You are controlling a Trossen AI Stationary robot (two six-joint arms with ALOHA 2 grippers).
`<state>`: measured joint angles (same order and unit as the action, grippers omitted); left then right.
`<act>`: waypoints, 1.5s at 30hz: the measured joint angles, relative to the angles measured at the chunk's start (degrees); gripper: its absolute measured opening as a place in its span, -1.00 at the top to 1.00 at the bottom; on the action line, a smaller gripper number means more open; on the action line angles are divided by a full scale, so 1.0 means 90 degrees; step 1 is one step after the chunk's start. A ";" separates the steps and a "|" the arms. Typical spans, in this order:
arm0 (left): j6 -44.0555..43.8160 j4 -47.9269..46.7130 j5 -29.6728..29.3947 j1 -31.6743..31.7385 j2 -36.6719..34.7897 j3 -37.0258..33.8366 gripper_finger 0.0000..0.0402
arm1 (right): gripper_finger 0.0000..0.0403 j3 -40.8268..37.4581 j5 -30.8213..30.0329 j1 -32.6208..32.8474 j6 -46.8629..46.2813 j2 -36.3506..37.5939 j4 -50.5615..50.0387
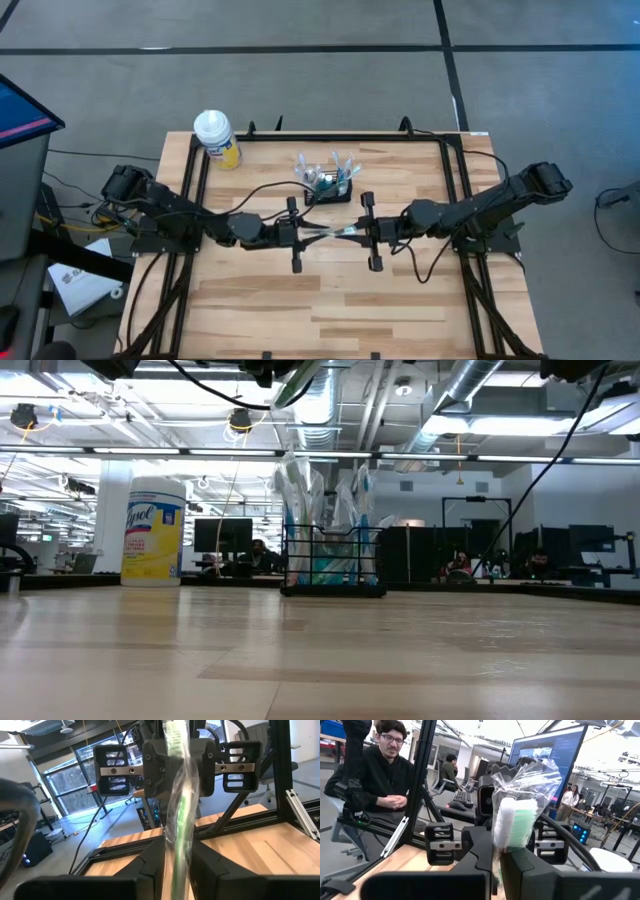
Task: Pick & Place toothbrushing station
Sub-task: Put the green toothbrush into the black mesh organizer
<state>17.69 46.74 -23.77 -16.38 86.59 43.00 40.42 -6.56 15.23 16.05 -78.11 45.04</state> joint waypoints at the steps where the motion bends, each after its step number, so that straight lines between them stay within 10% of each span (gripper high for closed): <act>1: 0.0002 -0.0002 0.0000 0.0000 0.0000 0.0000 0.65 | 0.97 0.0000 -0.0013 0.0000 -0.0002 0.0000 -0.0027; 21: -0.0002 -0.0027 -0.0080 -0.0024 -0.0005 0.0000 0.23 | 0.97 0.0000 -0.0783 -0.0291 -0.0639 0.0550 -0.1510; 45: -0.0022 -0.0078 -0.0068 -0.0039 -0.0007 0.0000 0.21 | 0.98 0.0000 -0.1278 -0.1367 -0.1470 0.0899 -0.3220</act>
<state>17.50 46.04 -24.38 -16.73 86.52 43.00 40.42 -18.06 2.93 2.82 -70.02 16.06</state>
